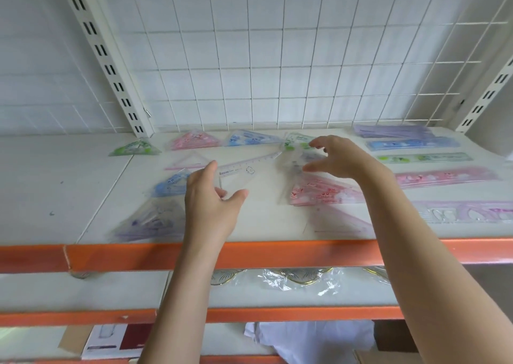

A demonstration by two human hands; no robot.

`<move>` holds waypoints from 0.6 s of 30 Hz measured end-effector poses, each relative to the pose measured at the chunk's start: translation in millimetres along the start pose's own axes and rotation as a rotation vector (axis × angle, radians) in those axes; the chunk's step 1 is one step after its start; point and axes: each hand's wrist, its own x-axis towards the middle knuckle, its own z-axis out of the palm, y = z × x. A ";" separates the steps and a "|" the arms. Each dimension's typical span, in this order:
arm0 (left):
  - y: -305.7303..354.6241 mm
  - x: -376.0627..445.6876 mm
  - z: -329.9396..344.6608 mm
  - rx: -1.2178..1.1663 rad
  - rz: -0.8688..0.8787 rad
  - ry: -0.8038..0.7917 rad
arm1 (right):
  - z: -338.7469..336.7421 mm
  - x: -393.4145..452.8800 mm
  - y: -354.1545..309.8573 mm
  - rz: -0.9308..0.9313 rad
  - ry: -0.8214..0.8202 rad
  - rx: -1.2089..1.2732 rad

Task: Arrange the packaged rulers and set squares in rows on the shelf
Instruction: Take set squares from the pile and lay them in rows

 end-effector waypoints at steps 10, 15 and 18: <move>44.0 51.1 64.7 0.192 0.271 -0.305 | -14.9 -58.3 19.2 0.010 0.189 0.038; 59.5 67.6 101.1 0.300 0.299 -0.479 | -10.7 -91.6 32.1 0.037 0.256 0.051; 63.6 69.7 111.2 0.316 0.304 -0.506 | -7.8 -102.6 36.6 0.041 0.308 0.078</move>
